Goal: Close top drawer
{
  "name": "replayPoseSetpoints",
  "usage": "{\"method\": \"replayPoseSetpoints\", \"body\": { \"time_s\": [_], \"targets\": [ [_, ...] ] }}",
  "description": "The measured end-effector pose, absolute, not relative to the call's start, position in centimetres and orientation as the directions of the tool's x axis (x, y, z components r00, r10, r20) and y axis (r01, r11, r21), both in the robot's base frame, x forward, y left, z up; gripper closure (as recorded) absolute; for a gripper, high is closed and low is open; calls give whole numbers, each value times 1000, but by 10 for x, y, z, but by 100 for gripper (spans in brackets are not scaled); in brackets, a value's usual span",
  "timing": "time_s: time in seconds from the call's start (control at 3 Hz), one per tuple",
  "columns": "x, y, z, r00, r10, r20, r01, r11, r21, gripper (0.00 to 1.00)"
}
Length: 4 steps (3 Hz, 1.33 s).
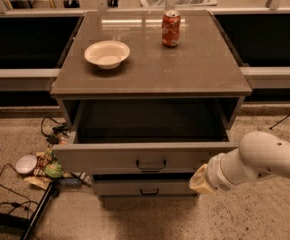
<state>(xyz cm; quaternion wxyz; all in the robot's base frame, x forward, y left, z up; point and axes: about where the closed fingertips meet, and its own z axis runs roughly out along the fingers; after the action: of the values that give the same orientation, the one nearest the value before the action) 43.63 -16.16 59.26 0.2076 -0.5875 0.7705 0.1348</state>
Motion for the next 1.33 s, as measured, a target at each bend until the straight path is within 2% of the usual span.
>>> {"method": "replayPoseSetpoints", "body": {
  "time_s": [0.67, 1.0, 1.33],
  "targets": [
    [501, -191, 580, -229, -842, -488, -959, 281, -34, 100],
    [504, -193, 580, -230, -841, -490, -959, 283, -35, 100],
    [549, -215, 584, -240, -829, -506, -951, 305, -49, 100]
  ]
}}
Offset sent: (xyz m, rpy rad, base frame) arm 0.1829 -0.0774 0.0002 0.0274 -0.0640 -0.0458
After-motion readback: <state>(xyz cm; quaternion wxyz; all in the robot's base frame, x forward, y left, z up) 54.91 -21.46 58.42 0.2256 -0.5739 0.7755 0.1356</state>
